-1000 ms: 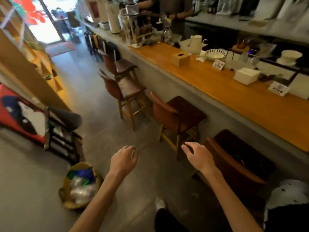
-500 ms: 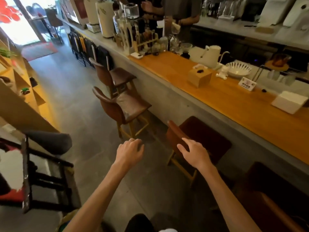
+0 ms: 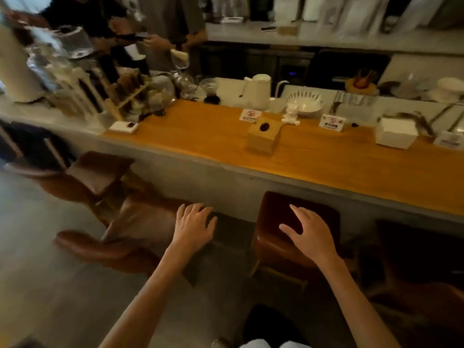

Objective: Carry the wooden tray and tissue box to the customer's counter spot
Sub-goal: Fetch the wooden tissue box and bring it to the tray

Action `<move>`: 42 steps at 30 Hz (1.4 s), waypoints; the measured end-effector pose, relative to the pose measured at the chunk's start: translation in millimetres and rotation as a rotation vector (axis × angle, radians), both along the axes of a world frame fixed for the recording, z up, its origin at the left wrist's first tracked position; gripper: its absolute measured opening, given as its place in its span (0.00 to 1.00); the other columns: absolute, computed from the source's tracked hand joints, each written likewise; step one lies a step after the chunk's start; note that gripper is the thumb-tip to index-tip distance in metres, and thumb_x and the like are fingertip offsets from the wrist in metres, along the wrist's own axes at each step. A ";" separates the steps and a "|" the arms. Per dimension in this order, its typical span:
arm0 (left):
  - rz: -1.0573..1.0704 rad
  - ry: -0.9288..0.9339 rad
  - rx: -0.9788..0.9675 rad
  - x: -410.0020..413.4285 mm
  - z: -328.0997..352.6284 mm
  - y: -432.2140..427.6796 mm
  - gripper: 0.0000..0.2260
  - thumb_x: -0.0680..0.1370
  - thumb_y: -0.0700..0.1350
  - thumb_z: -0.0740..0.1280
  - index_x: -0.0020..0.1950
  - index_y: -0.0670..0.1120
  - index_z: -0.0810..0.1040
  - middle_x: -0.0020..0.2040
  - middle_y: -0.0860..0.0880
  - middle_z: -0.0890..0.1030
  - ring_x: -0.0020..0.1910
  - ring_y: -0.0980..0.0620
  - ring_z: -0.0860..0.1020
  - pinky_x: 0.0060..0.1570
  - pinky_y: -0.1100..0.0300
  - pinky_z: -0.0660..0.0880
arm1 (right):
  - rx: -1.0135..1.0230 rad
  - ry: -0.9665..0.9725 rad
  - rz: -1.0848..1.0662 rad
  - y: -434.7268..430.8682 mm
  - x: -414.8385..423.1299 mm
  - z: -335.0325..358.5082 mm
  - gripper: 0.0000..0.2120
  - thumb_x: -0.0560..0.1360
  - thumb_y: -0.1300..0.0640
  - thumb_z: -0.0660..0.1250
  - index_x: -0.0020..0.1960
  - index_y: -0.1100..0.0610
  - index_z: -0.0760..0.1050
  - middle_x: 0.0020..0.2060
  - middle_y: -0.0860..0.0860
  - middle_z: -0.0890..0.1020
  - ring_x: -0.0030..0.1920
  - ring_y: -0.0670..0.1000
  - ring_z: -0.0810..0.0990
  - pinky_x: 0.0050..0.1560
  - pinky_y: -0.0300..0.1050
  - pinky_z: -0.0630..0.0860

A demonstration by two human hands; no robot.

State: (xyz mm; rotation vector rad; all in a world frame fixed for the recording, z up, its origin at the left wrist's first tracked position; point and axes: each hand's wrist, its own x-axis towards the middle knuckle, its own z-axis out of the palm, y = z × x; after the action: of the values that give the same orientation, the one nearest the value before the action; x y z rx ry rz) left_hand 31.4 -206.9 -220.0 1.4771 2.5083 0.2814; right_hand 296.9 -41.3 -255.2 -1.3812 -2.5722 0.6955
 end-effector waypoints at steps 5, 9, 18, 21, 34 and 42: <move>-0.174 -0.132 0.039 -76.2 1.0 96.6 0.15 0.82 0.48 0.62 0.66 0.45 0.76 0.64 0.46 0.77 0.62 0.45 0.77 0.60 0.50 0.72 | -0.032 0.038 -0.241 47.6 -12.5 0.3 0.37 0.74 0.31 0.59 0.77 0.48 0.61 0.74 0.49 0.68 0.74 0.51 0.65 0.71 0.54 0.67; -0.204 -0.184 0.081 -126.1 10.9 166.4 0.16 0.82 0.50 0.61 0.69 0.50 0.75 0.67 0.47 0.77 0.64 0.44 0.76 0.60 0.48 0.73 | -0.172 0.078 -0.364 91.5 -43.4 -0.6 0.40 0.72 0.27 0.58 0.78 0.46 0.59 0.76 0.47 0.66 0.75 0.52 0.65 0.70 0.58 0.68; -0.258 -0.237 0.030 -213.8 -1.5 304.0 0.17 0.81 0.53 0.61 0.69 0.50 0.75 0.63 0.45 0.80 0.59 0.44 0.80 0.57 0.47 0.77 | -0.309 0.238 -0.547 188.4 -140.7 -2.6 0.42 0.69 0.25 0.54 0.77 0.47 0.61 0.75 0.50 0.67 0.74 0.55 0.66 0.71 0.60 0.66; -0.308 -0.298 -0.057 -224.7 -12.4 364.4 0.21 0.82 0.55 0.61 0.72 0.49 0.71 0.68 0.44 0.76 0.65 0.44 0.76 0.62 0.47 0.74 | -0.345 0.249 -0.624 226.7 -177.0 -4.3 0.37 0.74 0.29 0.57 0.77 0.47 0.61 0.75 0.51 0.66 0.73 0.55 0.66 0.70 0.61 0.66; -0.499 -0.715 -0.335 -213.6 -55.7 487.7 0.20 0.84 0.54 0.54 0.73 0.45 0.64 0.66 0.47 0.75 0.63 0.46 0.74 0.62 0.57 0.68 | -0.460 0.339 -0.856 300.2 -285.4 -33.2 0.42 0.70 0.22 0.51 0.78 0.39 0.51 0.76 0.47 0.65 0.74 0.53 0.65 0.72 0.59 0.66; -0.480 -0.839 -0.347 -199.5 -134.9 501.4 0.44 0.68 0.77 0.62 0.77 0.58 0.51 0.74 0.44 0.67 0.70 0.42 0.70 0.65 0.39 0.71 | -0.313 0.447 -0.958 284.4 -300.4 -33.1 0.30 0.79 0.34 0.54 0.77 0.45 0.59 0.71 0.45 0.72 0.70 0.50 0.71 0.69 0.49 0.68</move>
State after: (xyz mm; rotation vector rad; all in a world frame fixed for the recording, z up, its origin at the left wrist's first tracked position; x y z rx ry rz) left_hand -168.1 294.5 -354.9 1.3697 1.4246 0.2809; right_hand -3.5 243.1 -288.2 -1.9896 -1.2616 1.0451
